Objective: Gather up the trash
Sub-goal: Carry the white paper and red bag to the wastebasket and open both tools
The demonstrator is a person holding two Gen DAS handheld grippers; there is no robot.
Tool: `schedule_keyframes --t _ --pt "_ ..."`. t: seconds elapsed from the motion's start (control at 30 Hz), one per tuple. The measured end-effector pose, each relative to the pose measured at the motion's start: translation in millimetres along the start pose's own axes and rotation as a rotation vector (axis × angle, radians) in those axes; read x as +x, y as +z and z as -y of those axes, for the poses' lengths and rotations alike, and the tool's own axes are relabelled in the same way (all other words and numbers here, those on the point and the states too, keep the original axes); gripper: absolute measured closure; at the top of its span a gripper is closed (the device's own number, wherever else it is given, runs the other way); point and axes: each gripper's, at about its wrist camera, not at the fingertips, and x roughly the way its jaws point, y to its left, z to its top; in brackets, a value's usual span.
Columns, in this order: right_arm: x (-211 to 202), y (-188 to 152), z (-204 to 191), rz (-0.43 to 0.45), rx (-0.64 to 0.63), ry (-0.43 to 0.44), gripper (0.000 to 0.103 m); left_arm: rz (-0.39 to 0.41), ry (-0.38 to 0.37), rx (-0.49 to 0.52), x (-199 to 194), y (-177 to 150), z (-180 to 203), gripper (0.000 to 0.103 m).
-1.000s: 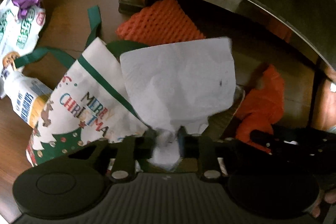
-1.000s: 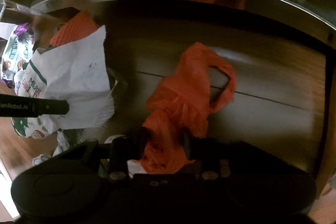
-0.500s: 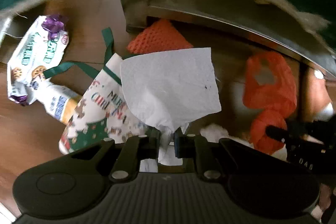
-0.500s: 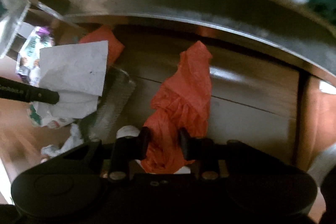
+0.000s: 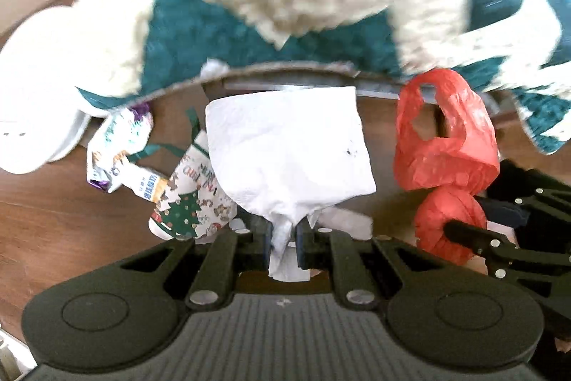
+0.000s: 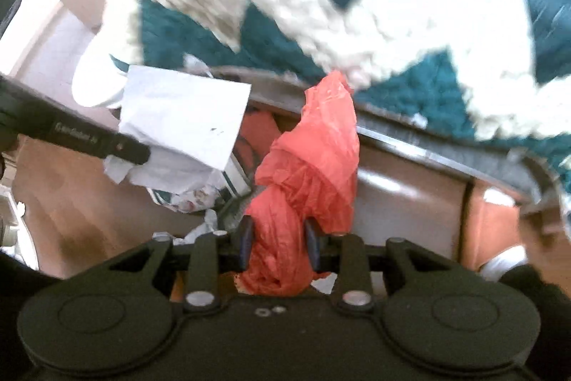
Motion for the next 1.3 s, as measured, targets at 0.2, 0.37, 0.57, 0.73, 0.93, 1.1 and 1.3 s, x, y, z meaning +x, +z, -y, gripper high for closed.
schedule_keyframes --t 0.2,0.37,0.57,0.73,0.93,1.1,1.3 --pt "-77 -6 -16 0.128 -0.059 -0.026 0.073 0.190 -0.011 -0.032 -74 -34 21 0.090" --pt "-141 -13 -35 0.257 -0.177 -0.054 0.073 0.328 -0.026 -0.034 -128 -59 34 0.090" --pt "-204 -19 -57 0.391 -0.272 -0.087 0.073 0.494 -0.022 0.003 -193 -79 50 0.090" --pt "-255 -10 -69 0.517 -0.335 -0.122 0.073 0.645 -0.012 0.039 -246 -82 65 0.090" --pt "-305 22 -73 0.646 -0.362 -0.163 0.073 0.802 -0.007 0.055 -303 -68 80 0.090" --pt "-335 60 -66 0.725 -0.346 -0.173 0.073 0.902 0.010 0.057 -346 -41 89 0.090" --pt "-357 109 -61 0.779 -0.319 -0.193 0.073 0.952 0.045 0.042 -378 5 84 0.090"
